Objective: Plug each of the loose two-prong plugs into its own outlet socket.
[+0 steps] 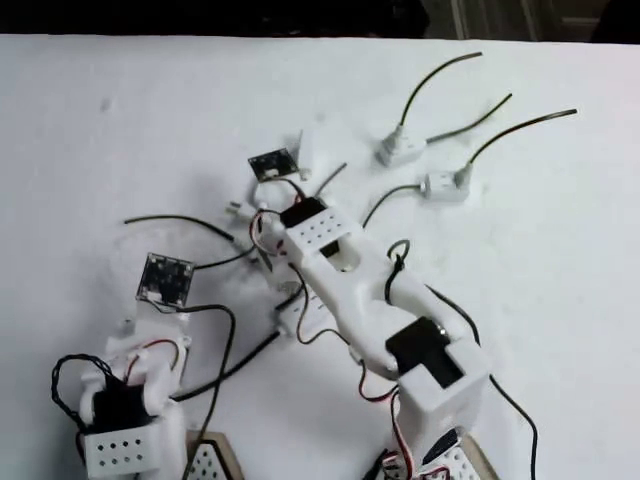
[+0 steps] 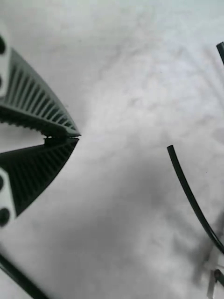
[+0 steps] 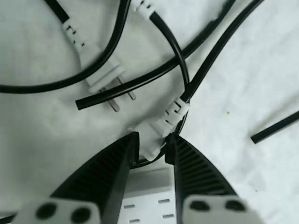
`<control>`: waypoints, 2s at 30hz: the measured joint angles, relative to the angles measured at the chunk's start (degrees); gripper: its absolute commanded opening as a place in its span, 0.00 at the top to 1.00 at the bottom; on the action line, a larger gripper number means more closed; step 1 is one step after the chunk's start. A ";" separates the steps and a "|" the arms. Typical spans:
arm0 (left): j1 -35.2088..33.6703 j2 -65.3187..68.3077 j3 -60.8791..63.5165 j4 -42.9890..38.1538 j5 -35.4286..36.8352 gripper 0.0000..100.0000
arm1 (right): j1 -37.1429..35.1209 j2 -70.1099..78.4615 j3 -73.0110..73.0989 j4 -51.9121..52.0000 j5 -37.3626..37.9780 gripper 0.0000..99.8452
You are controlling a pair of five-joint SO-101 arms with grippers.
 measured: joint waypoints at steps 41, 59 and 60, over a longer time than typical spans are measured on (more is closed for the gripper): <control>0.00 0.00 0.00 0.00 0.00 0.98 | 5.80 -8.79 -3.34 11.08 4.57 0.98; 0.00 0.00 0.00 0.00 0.00 0.98 | 7.91 -21.54 4.40 22.24 12.92 0.98; 0.00 0.00 0.00 0.00 0.00 0.98 | 7.91 -22.59 5.45 22.24 13.19 0.98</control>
